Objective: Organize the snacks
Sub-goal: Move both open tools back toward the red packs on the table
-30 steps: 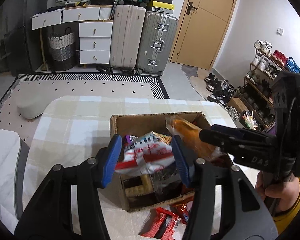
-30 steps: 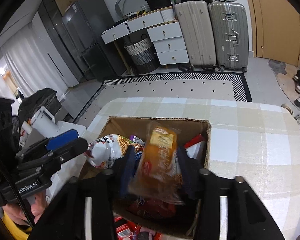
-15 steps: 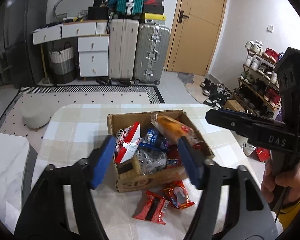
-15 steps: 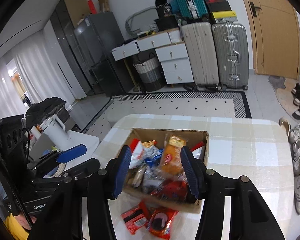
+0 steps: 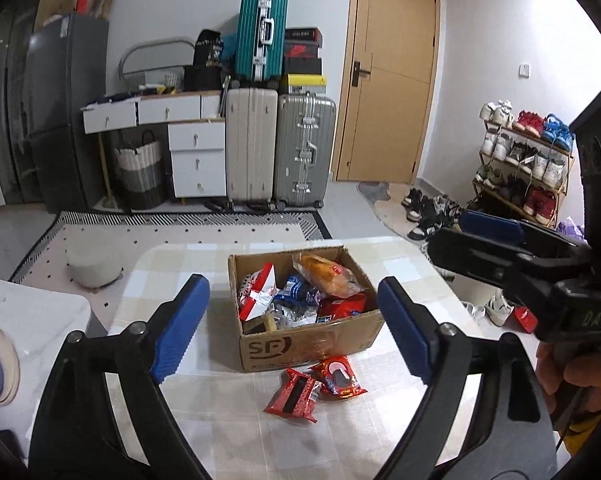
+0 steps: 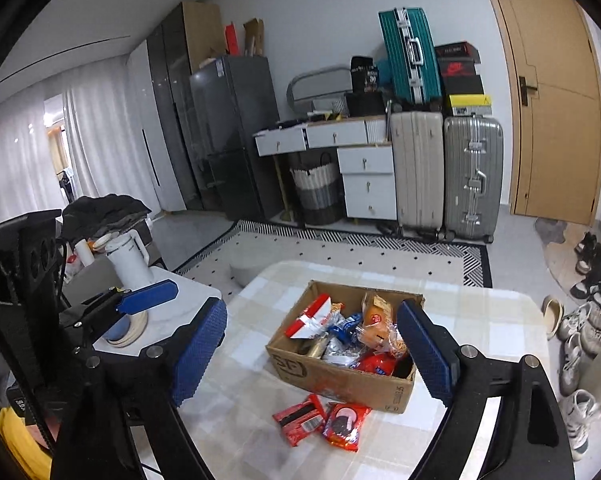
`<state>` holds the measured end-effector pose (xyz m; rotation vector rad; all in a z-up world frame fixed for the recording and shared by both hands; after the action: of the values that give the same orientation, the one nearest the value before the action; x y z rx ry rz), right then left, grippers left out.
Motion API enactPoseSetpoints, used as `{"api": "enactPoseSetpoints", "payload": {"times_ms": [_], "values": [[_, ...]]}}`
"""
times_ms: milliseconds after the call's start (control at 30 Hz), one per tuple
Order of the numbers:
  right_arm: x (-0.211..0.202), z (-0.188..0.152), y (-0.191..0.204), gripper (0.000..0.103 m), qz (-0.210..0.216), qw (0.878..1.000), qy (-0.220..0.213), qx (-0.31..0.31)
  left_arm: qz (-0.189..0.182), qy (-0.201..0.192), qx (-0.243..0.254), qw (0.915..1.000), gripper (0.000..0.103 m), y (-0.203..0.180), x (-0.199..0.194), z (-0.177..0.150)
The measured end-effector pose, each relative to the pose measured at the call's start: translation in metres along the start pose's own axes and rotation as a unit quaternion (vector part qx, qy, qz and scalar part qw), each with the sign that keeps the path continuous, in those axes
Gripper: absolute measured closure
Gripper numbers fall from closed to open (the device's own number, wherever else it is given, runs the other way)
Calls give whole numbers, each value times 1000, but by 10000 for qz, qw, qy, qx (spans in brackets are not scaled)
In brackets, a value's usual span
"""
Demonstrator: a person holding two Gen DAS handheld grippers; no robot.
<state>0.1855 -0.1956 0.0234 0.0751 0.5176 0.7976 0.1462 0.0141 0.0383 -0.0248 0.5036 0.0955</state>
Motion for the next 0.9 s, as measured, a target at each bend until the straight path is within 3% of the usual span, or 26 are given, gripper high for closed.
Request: {"api": "enactPoseSetpoints", "payload": {"times_ms": [100,433,733,900], "values": [[-24,-1,13,9,8,9998,-189,-17,32,-205,-44,9998,0,3,-33,2],[-96,-26,71,1,3,9954,-891,-356,138,-670,-25,9977,0,9,-132,-25],[-116,-82,84,1,-35,9920,-1250,-174,328,-731,-186,9966,0,17,-178,-75],[-109,-113,75,1,-90,9931,-1161,128,431,-682,-151,9966,0,20,-179,-107]]}}
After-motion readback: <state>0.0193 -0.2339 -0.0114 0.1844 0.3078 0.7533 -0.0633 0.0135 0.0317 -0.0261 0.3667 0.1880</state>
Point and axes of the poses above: each gripper's, at about its wrist camera, not at the fingertips, and x roughly the way its jaws point, y to its left, z to its top, the point moved 1 cm from there along x, roughly the way its jaws point, and after that the axes turned 9 degrees about z, right-handed, at the moved point
